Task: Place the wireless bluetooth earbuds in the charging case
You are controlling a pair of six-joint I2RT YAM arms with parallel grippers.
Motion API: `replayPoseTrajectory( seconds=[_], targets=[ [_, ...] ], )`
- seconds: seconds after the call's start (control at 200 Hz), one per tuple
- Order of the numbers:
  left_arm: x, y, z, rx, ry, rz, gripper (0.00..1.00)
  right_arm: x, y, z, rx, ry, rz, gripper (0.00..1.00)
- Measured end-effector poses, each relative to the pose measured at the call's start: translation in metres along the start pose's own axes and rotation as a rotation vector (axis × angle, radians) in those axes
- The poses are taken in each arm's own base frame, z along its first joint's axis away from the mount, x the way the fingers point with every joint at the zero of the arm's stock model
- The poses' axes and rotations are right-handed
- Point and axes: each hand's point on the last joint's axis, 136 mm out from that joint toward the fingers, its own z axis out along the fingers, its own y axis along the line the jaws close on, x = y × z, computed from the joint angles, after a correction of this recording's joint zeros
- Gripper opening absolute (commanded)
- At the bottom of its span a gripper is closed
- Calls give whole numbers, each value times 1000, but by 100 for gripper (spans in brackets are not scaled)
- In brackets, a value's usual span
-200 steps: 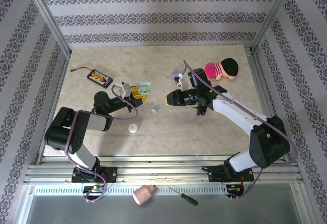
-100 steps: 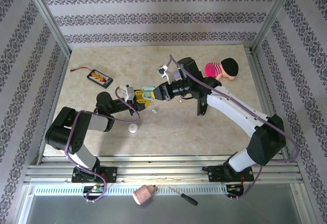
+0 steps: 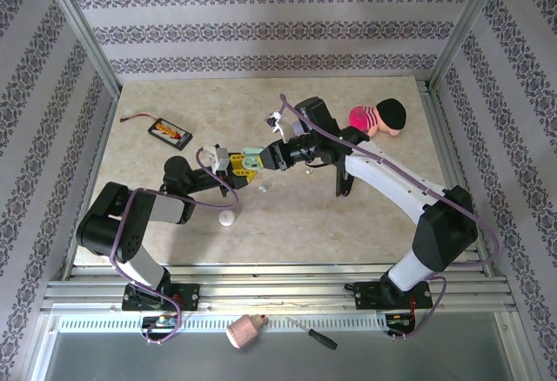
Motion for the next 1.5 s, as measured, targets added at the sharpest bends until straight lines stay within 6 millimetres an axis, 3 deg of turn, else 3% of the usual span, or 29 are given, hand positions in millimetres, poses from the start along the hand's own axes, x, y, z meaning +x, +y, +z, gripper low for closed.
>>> replayPoseTrajectory(
  seconds=[0.535, 0.814, 1.064, 1.299, 1.404, 1.499],
  targets=[
    [-7, 0, 1, 4, -12, 2, 34, 1, -6, 5, 10, 6, 6, 22],
    [-7, 1, 1, -3, -13, -10, 33, -2, -5, 5, 14, -1, -4, 45],
    [-9, 3, 1, -10, -17, -7, 33, -4, -3, 0, 28, -17, -15, 57],
    [-5, 19, -2, -73, -17, -17, 34, 6, 5, -23, 50, -86, -46, 61],
    [-3, 32, -8, -127, -17, -21, 34, 10, -5, -30, 69, -134, -8, 60],
    [-4, 42, -15, -169, -20, -20, 34, 15, -31, -34, 112, -178, 77, 59]
  ],
)
